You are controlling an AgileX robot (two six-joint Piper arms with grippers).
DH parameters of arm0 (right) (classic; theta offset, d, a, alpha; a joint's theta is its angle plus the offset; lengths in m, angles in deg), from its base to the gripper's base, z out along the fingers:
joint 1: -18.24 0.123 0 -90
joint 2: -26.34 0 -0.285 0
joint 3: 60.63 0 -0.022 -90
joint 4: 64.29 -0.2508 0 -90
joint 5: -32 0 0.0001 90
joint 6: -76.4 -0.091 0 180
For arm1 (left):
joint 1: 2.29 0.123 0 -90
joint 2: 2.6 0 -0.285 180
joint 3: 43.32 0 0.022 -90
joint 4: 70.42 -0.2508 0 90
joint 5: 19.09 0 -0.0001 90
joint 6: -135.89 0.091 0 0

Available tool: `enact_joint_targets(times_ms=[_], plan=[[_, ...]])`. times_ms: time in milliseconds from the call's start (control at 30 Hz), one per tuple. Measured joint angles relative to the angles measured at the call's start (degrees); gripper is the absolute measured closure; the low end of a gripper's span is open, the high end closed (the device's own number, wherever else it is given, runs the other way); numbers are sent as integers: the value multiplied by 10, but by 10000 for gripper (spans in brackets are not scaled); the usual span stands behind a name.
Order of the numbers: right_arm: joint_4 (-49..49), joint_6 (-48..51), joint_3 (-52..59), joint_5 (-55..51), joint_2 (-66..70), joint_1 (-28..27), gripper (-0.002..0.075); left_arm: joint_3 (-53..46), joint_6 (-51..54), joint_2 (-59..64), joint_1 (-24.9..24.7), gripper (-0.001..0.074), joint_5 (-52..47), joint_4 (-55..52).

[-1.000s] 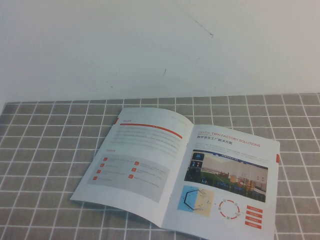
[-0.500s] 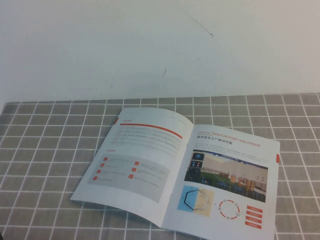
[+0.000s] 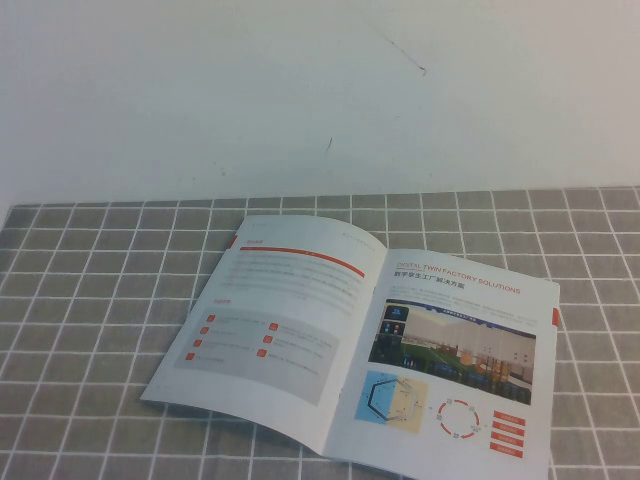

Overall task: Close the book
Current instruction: 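Close the open booklet and leave it lying on the table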

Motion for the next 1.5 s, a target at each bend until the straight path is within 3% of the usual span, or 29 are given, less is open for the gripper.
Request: enact_joint_targets(times_ms=[267, 600, 933, 1200, 1333, 1500], plan=[[-14, 0, 0, 65, 0, 0, 729, 0, 0, 0, 0, 738, 99, 0], [-92, 0, -9, 36, 0, 0, 729, 0, -39, 0, 0, 738, 112, 65], [-106, 0, -186, -231, 9, 0, 729, 160, -34, 11, 0, 738, -155, 57], [-205, 41, -311, -433, 133, 0, 729, 295, 11, 166, 0, 738, -341, -9], [-272, 128, -333, -511, 239, 0, 729, 333, 46, 261, 0, 738, -402, 84], [-398, 284, -356, -569, 385, 0, 729, 364, 203, 380, 0, 738, -466, 260]])
